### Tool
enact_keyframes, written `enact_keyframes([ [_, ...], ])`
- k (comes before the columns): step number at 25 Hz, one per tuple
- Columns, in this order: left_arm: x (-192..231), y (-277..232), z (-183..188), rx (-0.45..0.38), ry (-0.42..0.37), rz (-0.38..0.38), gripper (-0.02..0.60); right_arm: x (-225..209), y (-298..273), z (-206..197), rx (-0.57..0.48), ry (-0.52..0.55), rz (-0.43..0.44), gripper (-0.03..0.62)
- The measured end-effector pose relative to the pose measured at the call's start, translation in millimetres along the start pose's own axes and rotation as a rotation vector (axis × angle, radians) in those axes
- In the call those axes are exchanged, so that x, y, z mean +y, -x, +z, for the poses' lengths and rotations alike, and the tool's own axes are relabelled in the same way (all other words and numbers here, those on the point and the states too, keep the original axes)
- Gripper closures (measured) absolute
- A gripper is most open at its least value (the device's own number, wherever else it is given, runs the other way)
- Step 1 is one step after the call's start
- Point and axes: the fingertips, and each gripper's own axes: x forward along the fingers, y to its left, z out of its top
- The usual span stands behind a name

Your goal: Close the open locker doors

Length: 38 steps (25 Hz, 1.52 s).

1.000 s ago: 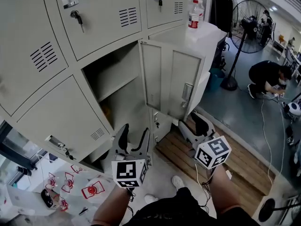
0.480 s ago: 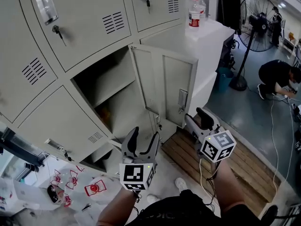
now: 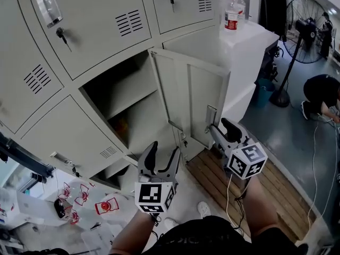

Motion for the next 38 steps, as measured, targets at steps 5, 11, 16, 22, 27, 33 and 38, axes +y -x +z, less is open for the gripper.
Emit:
enact_keyframes([
  [5,2.8,-7.0,0.4,-0.002,0.005,0.026,0.313,-3.4,-9.5,3.1,0.003,0.019,0.03,0.425],
  [11,5.3,-12.4,1.4,-0.007,0.008,0.038,0.313,-0.7,-11.4,3.0,0.005,0.066,0.058,0.502],
  [16,6.7,-13.2,2.9,-0.011,0.009,0.034,0.313,1.3,-11.4,2.6,0.004,0.064,0.066,0.503],
  [22,11.4,-8.5,1.5,-0.008,0.018,0.027,0.313,16.1,-7.3,0.5,0.0,0.076,0.092,0.503],
  [27,17.1,-0.5,2.7,-0.01,0.028,0.019,0.314,37.2,-2.8,-1.8,-0.011,0.072,0.13,0.505],
  [33,28.2,12.9,0.8,-0.008,0.036,0.021,0.316,68.1,-0.2,-5.6,-0.023,0.066,0.181,0.499],
  [38,41.0,26.3,-1.8,-0.003,0.05,0.028,0.319,93.3,-0.7,-7.8,-0.027,0.063,0.219,0.493],
])
